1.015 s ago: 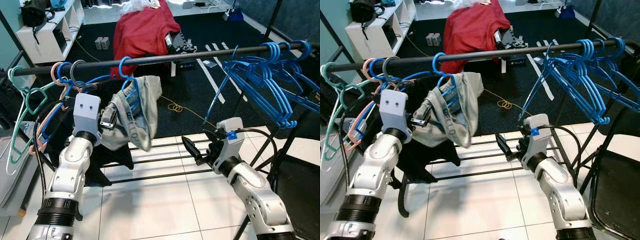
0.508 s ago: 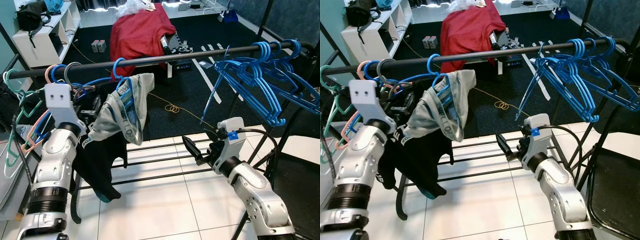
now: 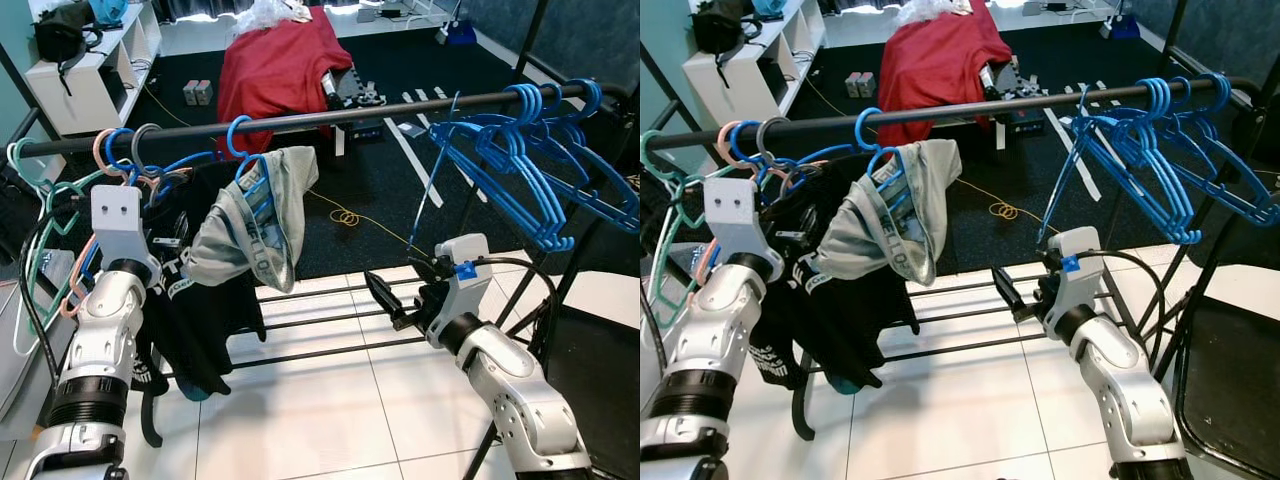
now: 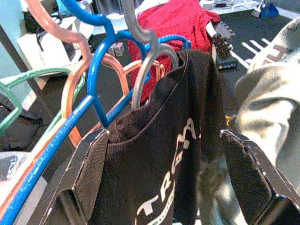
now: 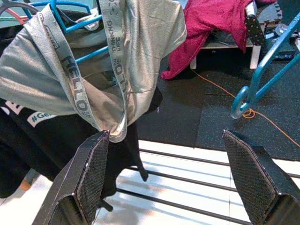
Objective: Hang hanger
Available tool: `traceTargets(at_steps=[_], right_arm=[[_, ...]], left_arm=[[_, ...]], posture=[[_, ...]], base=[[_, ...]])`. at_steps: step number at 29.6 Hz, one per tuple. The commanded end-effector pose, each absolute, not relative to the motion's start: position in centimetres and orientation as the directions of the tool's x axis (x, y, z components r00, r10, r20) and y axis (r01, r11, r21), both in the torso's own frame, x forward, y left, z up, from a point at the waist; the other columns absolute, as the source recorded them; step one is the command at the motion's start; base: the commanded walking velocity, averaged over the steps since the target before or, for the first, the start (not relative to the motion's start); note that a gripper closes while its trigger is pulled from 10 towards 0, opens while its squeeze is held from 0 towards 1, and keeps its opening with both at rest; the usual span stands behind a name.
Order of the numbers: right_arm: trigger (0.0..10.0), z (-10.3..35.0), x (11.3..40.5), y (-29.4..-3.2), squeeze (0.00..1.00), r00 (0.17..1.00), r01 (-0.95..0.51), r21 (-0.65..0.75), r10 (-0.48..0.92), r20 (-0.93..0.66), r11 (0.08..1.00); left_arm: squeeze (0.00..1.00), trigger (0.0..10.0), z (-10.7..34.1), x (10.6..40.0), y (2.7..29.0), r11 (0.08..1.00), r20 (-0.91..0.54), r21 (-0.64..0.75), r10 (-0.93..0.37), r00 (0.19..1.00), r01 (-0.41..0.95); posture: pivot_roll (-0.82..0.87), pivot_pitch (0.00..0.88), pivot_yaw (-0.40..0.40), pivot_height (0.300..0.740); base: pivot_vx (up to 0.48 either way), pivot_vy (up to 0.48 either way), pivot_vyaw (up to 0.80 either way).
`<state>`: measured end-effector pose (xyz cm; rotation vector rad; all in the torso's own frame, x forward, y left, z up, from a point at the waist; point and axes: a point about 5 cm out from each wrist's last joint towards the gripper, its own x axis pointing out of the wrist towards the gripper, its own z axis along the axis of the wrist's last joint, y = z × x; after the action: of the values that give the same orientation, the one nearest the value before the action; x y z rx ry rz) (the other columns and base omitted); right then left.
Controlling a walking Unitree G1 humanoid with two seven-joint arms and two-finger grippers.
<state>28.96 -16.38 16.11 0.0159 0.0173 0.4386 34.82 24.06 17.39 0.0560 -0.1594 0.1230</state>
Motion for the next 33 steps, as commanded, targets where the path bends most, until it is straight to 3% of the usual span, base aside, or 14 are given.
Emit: traceTargets(at_steps=[1, 16, 29, 30, 31, 32, 33], right_arm=[[10.0, 15.9, 28.7, -16.3, 0.0, 0.904, -0.426, 0.016, 0.426, -0.027, 0.905], [10.0, 15.8, 28.7, -16.2, 0.0, 0.902, -0.431, 0.007, 0.431, -0.03, 0.902], [10.0, 15.9, 28.7, -16.1, 0.0, 0.904, -0.427, 0.011, 0.427, -0.026, 0.904], [10.0, 15.9, 28.7, -16.1, 0.0, 0.904, -0.426, 0.012, 0.426, -0.025, 0.905], [10.0, 15.9, 28.7, -16.1, 0.0, 0.904, -0.426, 0.012, 0.426, -0.025, 0.905], [10.0, 15.9, 28.7, -16.1, 0.0, 0.905, -0.424, 0.013, 0.424, -0.023, 0.906], [10.0, 15.9, 28.7, -16.1, 0.0, 0.905, -0.424, 0.013, 0.424, -0.023, 0.906]], left_arm=[[0.0, 10.0, 16.9, 34.7, 24.8, 0.988, 0.139, 0.064, 0.131, 0.982, -0.14], [0.0, 10.0, 16.1, 34.6, 25.4, 0.981, 0.124, 0.075, 0.168, 0.978, -0.178], [0.0, 10.0, 14.5, 34.6, 24.6, 0.983, 0.04, 0.15, 0.099, 0.994, -0.104], [0.0, 5.3, 14.5, 34.7, 24.4, 0.983, 0.037, 0.16, 0.09, 0.995, -0.095], [0.0, 5.3, 14.5, 34.7, 24.4, 0.983, 0.037, 0.16, 0.09, 0.995, -0.095], [0.0, 0.0, 14.4, 34.8, 24.3, 0.982, 0.037, 0.167, 0.084, 0.996, -0.089], [0.0, 0.0, 14.4, 34.8, 24.3, 0.982, 0.037, 0.167, 0.084, 0.996, -0.089]], posture=[[-0.13, 0.132, 0.066, 0.74], [-0.13, 0.121, 0.065, 0.74], [-0.13, 0.128, 0.068, 0.74], [-0.13, 0.13, 0.07, 0.74], [-0.13, 0.13, 0.07, 0.74], [-0.13, 0.13, 0.07, 0.74], [-0.13, 0.13, 0.07, 0.74]], base=[[0.0, 0.0, 0.0], [0.0, 0.0, 0.0], [0.0, 0.0, 0.0], [0.0, 0.0, 0.0], [0.0, 0.0, 0.0], [0.0, 0.0, 0.0], [0.0, 0.0, 0.0]])
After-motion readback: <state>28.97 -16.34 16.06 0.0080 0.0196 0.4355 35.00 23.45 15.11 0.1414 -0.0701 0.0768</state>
